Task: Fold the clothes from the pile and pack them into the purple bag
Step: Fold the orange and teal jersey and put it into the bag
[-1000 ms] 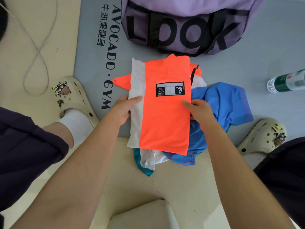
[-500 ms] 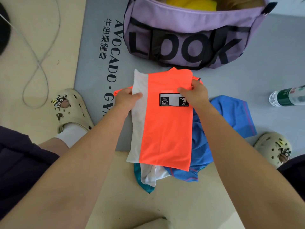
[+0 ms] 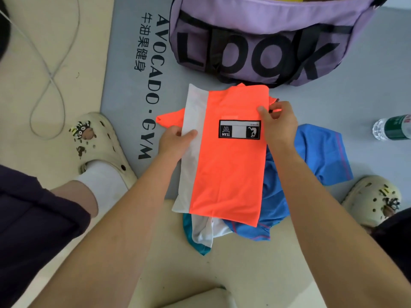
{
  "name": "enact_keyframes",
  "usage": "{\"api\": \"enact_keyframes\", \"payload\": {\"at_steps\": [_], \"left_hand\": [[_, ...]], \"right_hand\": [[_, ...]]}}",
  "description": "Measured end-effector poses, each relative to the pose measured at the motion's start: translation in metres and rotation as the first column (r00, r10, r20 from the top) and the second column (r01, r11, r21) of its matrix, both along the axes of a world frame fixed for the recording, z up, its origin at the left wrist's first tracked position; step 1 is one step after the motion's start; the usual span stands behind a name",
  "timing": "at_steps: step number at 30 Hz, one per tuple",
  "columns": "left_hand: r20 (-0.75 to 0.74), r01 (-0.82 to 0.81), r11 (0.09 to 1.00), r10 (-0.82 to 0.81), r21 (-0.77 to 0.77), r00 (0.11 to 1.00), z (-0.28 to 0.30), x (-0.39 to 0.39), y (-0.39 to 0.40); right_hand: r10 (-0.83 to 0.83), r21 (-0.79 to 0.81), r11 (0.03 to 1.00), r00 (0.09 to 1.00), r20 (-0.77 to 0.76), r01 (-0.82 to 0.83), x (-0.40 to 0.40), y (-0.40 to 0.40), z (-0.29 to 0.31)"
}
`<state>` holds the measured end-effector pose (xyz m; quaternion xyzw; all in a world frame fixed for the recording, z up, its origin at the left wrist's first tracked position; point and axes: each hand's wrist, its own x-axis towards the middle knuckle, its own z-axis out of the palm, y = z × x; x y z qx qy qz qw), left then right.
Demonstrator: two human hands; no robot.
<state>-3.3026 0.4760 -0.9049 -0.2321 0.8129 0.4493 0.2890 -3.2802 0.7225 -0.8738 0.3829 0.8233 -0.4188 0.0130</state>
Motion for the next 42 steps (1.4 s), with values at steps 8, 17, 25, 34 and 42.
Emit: {"api": "enact_keyframes", "payload": {"at_steps": [8,17,25,34,42], "left_hand": [[0.294,-0.114,0.988,0.079,0.104,0.953,0.003,0.045,-0.021],[0.3,-0.097,0.985,0.049,0.146,0.953,0.009,0.068,-0.026],[0.372,-0.185,0.889,0.019,0.418,0.928,0.012,0.058,-0.024],[0.3,-0.245,0.891,0.132,0.381,0.945,0.018,0.042,-0.009],[0.279,-0.335,0.764,0.21,0.551,0.937,0.027,0.042,-0.018]], "right_hand": [[0.008,0.147,0.989,1.0,0.012,-0.009,0.09,-0.034,0.014],[0.035,-0.095,0.995,0.977,0.212,-0.015,0.107,-0.037,0.002],[0.048,-0.15,0.989,0.976,0.211,-0.017,0.106,-0.035,0.0],[0.004,-0.159,0.987,0.985,0.174,0.024,0.096,-0.035,0.005],[-0.022,-0.553,0.831,0.997,0.07,0.057,0.1,-0.017,0.021]]}}
